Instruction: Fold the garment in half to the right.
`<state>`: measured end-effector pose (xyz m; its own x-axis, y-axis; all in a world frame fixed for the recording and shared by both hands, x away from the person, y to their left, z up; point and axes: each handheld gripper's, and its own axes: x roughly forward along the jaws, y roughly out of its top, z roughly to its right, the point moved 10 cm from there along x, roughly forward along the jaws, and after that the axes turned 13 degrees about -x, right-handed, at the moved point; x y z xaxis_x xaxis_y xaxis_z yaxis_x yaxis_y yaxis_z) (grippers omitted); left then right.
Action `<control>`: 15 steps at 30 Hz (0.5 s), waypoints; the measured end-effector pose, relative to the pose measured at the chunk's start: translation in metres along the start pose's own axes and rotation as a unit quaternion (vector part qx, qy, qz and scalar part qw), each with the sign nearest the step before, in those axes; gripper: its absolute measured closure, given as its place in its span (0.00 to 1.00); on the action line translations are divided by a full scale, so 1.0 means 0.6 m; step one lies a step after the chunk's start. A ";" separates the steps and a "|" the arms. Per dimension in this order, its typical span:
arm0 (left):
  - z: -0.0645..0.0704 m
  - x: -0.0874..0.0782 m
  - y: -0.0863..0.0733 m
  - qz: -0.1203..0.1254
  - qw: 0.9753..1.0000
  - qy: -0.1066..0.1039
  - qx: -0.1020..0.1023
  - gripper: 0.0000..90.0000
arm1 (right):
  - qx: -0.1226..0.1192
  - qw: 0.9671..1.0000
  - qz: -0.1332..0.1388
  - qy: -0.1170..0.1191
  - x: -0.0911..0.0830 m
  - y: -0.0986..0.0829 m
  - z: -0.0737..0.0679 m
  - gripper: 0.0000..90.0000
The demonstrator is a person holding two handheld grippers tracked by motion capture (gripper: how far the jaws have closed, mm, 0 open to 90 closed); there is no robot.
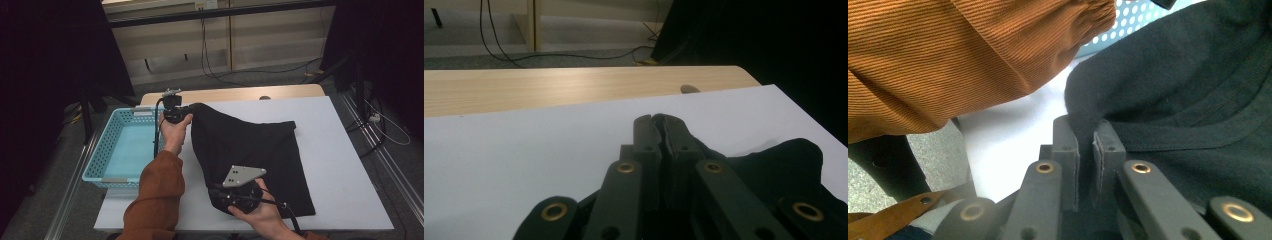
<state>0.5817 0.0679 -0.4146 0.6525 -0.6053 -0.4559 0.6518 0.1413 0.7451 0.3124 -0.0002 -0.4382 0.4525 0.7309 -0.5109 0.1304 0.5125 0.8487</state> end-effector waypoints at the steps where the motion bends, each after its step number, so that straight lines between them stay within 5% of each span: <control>1: -0.002 -0.002 0.001 0.001 1.000 0.001 -0.001 0.96 | 0.000 1.000 0.002 0.000 0.000 0.003 0.000 0.93; 15: -0.011 -0.029 0.031 0.014 1.000 0.009 0.000 0.96 | -0.009 1.000 0.014 0.007 0.009 0.029 -0.010 0.93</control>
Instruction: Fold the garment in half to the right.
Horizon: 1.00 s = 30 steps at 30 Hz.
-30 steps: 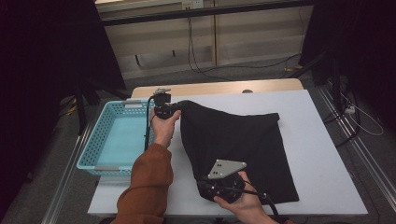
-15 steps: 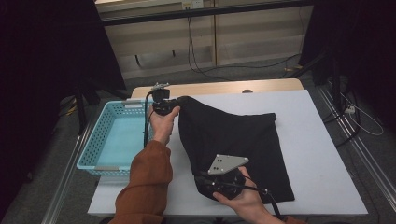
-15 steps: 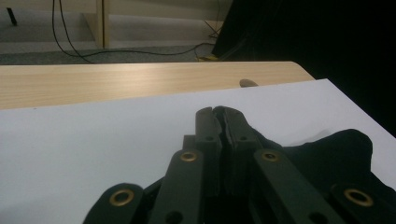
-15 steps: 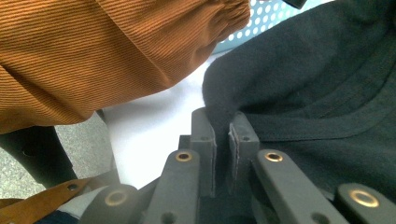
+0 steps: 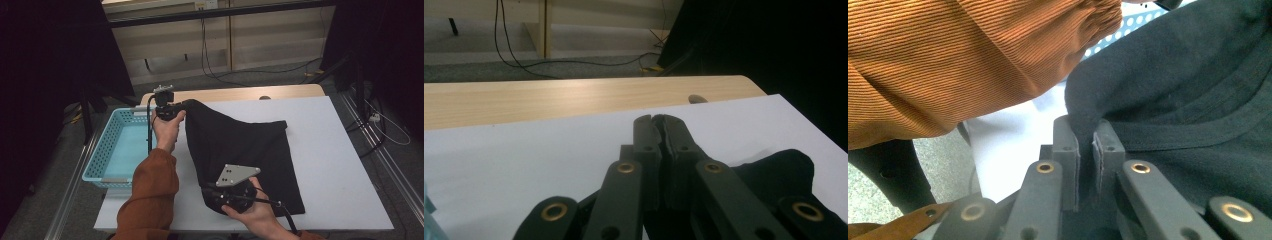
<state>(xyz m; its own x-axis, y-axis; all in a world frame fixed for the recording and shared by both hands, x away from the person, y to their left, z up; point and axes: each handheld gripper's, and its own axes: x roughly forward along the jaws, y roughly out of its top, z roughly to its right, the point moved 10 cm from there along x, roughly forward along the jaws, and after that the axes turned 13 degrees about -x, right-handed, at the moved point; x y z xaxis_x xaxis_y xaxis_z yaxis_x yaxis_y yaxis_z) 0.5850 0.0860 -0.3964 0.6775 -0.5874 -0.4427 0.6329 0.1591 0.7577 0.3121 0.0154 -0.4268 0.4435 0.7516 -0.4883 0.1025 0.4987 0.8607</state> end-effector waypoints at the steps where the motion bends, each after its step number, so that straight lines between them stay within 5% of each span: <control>1: -0.001 -0.002 0.002 -0.001 1.000 0.001 0.001 0.96 | 0.000 1.000 0.001 0.001 0.001 0.003 -0.001 0.93; 30: -0.035 -0.052 0.038 0.017 1.000 0.024 0.000 0.96 | -0.022 0.999 0.031 0.014 0.023 0.068 -0.012 0.93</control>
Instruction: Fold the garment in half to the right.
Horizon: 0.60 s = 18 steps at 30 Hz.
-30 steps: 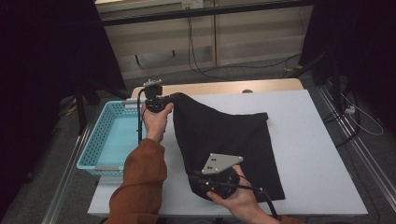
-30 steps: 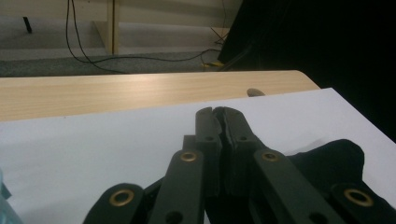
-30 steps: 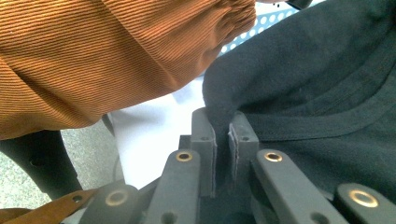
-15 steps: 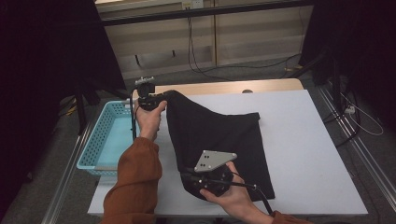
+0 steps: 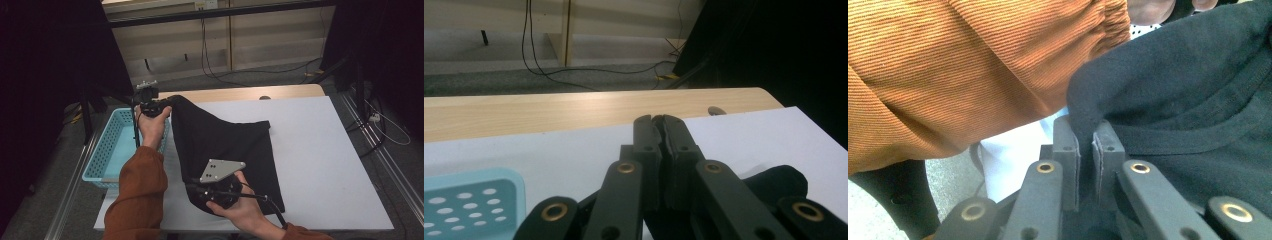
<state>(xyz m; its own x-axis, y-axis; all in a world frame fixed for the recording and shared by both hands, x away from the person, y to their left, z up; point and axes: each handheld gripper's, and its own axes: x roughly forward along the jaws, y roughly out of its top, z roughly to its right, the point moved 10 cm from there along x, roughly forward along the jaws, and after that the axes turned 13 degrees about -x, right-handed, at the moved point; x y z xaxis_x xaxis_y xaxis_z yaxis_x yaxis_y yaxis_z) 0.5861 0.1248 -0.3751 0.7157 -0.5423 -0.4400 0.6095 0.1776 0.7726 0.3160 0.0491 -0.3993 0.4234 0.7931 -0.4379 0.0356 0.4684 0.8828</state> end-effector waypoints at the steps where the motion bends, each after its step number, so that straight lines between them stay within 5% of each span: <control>1: -0.001 -0.001 0.001 0.000 1.000 0.002 0.002 0.96 | 0.000 1.000 0.001 0.000 0.001 0.002 0.000 0.93; 18: -0.013 -0.020 0.017 0.010 1.000 0.008 0.004 0.96 | -0.007 1.000 0.016 0.011 0.016 0.029 -0.011 0.93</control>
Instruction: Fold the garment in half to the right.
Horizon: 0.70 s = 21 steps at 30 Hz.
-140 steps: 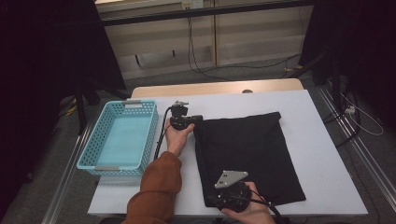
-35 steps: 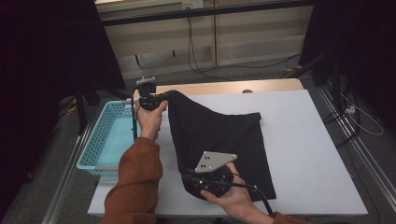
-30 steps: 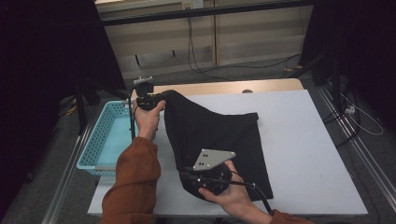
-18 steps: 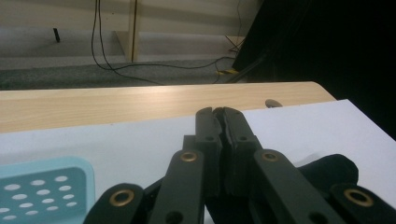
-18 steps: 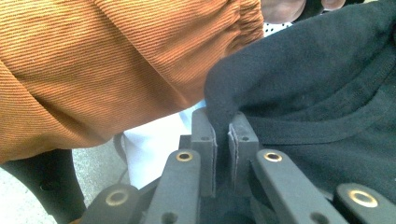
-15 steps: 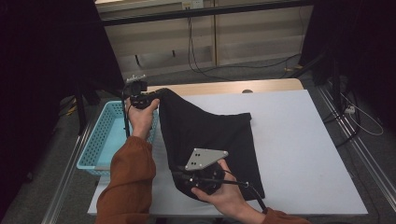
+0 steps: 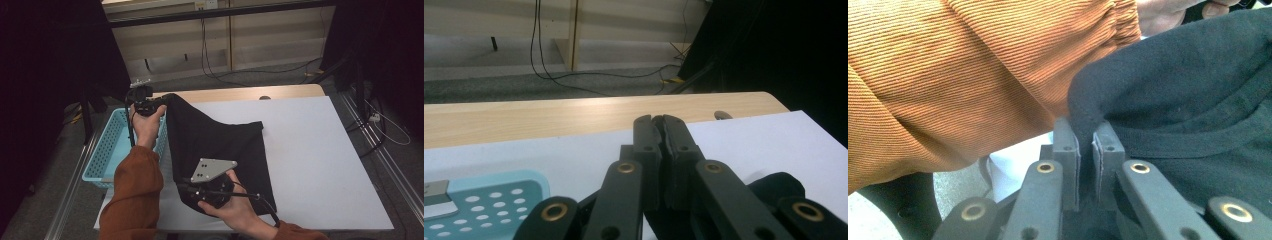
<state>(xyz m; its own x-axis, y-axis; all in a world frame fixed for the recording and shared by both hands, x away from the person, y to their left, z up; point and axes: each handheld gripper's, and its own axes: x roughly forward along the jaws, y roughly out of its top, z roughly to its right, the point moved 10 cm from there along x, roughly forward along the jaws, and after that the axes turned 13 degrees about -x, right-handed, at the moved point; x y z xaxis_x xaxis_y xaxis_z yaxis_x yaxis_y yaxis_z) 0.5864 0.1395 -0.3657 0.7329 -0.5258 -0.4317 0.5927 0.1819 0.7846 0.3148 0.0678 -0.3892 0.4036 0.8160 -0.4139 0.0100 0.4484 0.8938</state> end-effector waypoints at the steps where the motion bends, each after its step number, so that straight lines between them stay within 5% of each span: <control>1: -0.001 -0.001 0.002 0.001 1.000 0.001 0.002 0.96 | 0.000 1.000 0.000 0.000 0.001 0.002 0.000 0.93; 9: -0.010 -0.008 0.006 0.002 1.000 0.010 0.004 0.96 | -0.003 1.000 0.008 0.001 0.007 0.015 -0.001 0.93; 21: 0.027 0.029 -0.019 -0.016 1.000 -0.005 0.017 0.96 | 0.003 1.000 -0.006 -0.007 -0.003 -0.016 0.002 0.93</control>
<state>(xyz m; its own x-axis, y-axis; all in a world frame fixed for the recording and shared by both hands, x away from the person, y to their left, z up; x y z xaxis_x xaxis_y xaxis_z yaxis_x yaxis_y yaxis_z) 0.5871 0.1149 -0.3752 0.7112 -0.5383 -0.4522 0.6030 0.1364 0.7860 0.3150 0.0616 -0.3968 0.4160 0.8057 -0.4216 0.0205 0.4553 0.8901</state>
